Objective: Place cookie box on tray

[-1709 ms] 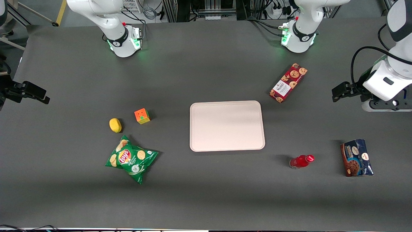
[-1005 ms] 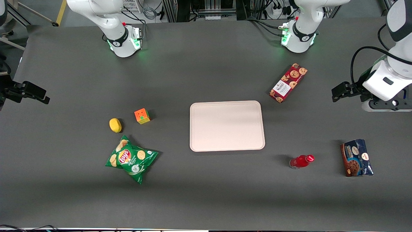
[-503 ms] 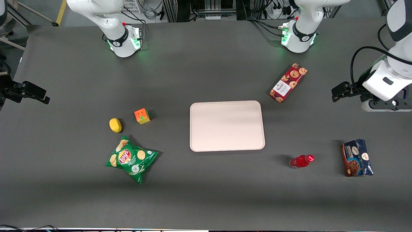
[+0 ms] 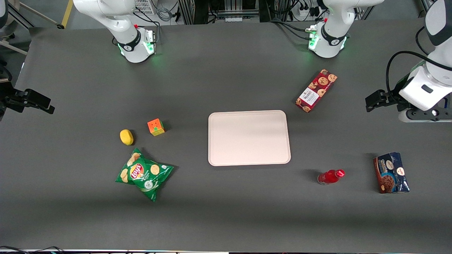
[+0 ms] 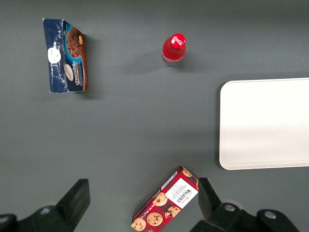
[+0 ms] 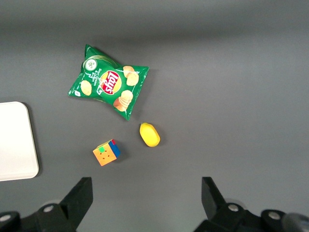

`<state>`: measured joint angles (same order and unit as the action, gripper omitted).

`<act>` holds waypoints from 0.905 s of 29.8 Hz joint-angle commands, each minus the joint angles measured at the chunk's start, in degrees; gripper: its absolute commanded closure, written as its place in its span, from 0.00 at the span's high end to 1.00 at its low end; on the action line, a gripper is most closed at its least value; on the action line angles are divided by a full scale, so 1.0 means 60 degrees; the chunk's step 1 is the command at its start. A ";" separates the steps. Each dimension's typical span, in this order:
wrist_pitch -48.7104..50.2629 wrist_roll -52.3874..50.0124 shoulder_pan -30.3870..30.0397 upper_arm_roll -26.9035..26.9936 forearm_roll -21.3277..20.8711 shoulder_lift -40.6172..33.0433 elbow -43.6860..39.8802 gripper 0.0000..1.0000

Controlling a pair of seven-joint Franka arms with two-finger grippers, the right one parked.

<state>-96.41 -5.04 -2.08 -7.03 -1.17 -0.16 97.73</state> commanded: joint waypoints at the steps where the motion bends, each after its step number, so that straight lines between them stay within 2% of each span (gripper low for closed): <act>1: -0.0147 0.0459 -0.0122 0.0131 -0.0230 -0.0017 0.0075 1.00; 11: -0.0308 0.2523 -0.0254 0.1230 -0.0113 0.1432 -0.1242 1.00; 15: -0.0659 0.2847 -0.0298 0.1494 -0.0054 0.2062 -0.1609 1.00; 27: -0.2636 0.3463 -0.0605 0.1612 -0.0011 0.3556 -0.1581 1.00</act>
<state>-108.84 13.18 -4.93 2.27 -1.83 16.33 90.13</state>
